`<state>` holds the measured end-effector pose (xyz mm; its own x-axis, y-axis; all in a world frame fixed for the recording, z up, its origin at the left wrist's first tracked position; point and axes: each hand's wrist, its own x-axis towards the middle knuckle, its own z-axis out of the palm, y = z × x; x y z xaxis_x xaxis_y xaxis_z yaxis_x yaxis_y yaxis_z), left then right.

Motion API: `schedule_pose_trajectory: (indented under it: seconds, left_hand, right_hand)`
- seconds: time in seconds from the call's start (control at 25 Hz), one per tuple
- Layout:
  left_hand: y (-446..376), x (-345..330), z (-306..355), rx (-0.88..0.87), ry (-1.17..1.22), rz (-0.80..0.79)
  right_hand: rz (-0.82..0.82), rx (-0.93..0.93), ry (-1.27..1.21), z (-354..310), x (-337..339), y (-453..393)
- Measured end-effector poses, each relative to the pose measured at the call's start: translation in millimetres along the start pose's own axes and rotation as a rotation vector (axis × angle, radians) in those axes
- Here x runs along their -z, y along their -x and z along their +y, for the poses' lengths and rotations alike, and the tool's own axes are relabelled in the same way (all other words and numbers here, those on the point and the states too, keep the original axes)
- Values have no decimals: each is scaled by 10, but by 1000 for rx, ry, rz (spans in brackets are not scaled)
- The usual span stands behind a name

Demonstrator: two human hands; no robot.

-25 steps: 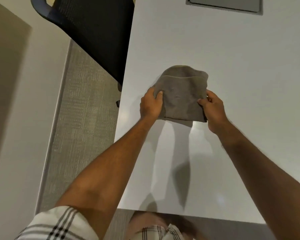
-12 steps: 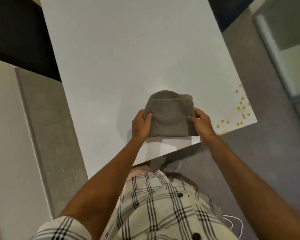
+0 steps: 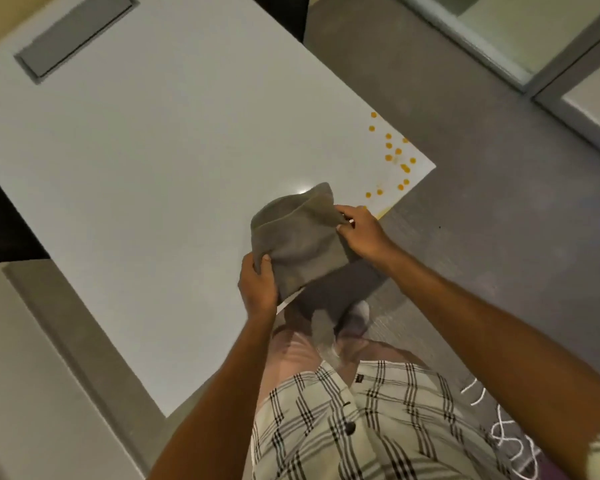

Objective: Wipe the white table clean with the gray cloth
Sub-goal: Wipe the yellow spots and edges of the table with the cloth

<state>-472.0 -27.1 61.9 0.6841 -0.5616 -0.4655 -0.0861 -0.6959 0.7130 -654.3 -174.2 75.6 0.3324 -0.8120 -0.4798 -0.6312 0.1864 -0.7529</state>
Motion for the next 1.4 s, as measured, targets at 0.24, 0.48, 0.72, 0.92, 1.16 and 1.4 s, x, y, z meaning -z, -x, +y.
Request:
schedule_pose_trajectory:
  seconds: [0.24, 0.48, 0.72, 0.92, 1.16, 1.4]
  left_hand:
    - [-68, 8, -169, 56, -192, -165]
    - [-256, 284, -197, 32, -310, -122]
    - [-871, 346, -73, -276, -459, -143]
    - [-1471, -114, 183, -627, -692, -138]
    - [-2159, -708, 634, -752, -809, -103]
    - [-2535, -1191, 867, -749, -906, -59]
  right_hand:
    - [140, -26, 107, 208, -167, -203]
    - [286, -88, 328, 287, -646, -28]
    - [153, -104, 675, 189, -1647, -49]
    - [249, -243, 599, 251, -1988, -307]
    - [426, -332, 555, 354, -1722, -451]
    - [574, -271, 569, 602, -1463, -712]
